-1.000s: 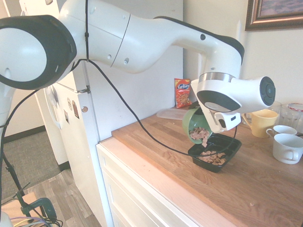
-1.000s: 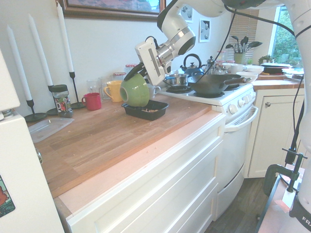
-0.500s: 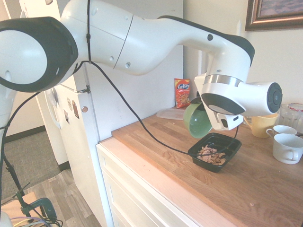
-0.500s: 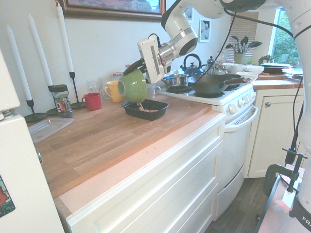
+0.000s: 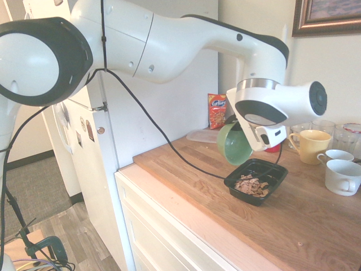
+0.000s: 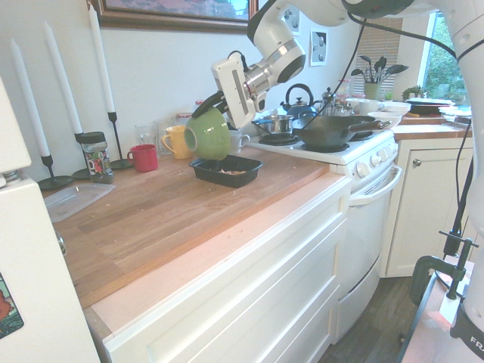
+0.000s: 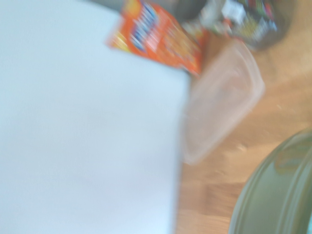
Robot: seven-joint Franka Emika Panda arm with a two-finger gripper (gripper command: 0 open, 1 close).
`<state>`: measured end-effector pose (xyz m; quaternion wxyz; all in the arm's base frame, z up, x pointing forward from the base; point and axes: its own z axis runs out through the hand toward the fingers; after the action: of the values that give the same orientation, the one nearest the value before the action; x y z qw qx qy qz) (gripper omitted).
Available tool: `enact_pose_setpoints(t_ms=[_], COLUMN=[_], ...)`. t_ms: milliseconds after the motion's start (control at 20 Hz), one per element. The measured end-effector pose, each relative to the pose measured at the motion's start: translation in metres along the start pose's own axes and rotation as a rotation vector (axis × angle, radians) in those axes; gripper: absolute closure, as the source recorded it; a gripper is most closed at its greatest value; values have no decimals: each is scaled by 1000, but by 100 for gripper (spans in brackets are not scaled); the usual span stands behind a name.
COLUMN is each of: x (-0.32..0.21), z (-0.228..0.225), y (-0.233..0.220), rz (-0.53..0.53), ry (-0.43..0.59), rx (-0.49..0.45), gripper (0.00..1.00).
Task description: Pour the cereal into the box
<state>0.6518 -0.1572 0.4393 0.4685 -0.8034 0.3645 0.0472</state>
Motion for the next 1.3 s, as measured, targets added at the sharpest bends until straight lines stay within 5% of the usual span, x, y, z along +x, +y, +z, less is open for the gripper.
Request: enact_pose_setpoints(t_ms=[250, 700, 1100, 1300], x=[-62, -128, -141, -133], z=[72, 201, 283, 309], y=[-60, -60, -40, -32], rz=[-58, -216, -437, -470], ry=[194, 527, 802, 826], rx=[-264, -720, -1006, -1050], gripper=[100, 100, 100, 100])
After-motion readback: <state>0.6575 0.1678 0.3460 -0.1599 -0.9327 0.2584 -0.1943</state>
